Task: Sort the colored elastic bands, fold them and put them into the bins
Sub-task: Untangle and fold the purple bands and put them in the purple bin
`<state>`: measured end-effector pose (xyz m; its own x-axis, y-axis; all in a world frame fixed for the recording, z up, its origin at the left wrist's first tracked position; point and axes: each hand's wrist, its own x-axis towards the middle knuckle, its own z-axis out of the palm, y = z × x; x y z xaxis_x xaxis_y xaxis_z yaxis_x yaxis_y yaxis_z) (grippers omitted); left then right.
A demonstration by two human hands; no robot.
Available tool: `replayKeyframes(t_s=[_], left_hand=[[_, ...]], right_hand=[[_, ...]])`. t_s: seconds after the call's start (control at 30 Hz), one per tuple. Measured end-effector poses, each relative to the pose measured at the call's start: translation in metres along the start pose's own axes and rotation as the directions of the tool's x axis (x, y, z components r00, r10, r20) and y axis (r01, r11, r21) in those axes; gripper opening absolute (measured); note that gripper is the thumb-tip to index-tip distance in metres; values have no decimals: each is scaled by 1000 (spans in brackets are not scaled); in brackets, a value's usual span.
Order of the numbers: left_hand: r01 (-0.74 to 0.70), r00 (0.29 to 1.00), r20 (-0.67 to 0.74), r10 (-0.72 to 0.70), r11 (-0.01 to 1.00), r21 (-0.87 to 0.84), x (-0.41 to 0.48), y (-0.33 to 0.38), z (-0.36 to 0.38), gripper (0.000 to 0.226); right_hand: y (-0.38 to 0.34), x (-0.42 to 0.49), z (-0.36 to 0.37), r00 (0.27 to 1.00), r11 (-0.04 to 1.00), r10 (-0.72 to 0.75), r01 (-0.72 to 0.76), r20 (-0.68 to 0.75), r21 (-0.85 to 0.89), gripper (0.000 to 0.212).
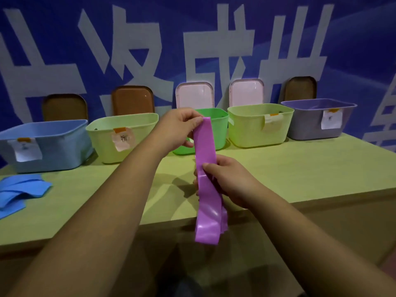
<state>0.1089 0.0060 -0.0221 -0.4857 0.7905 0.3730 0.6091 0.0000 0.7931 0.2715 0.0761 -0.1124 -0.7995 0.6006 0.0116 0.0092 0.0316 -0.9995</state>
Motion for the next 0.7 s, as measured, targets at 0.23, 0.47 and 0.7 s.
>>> replayKeyframes(t_s=[0.23, 0.47, 0.7], left_hand=[[48, 999, -7, -48, 999, -24, 25, -52, 11, 14], [34, 997, -66, -29, 996, 86, 47, -78, 28, 15], [17, 999, -39, -11, 986, 166, 59, -100, 46, 15]], right_hand=[[15, 27, 1, 979, 909, -156, 92, -128, -406, 16], [20, 60, -11, 971, 845, -186, 81, -148, -529, 18], [21, 73, -20, 975, 693, -173, 21, -138, -720, 43]])
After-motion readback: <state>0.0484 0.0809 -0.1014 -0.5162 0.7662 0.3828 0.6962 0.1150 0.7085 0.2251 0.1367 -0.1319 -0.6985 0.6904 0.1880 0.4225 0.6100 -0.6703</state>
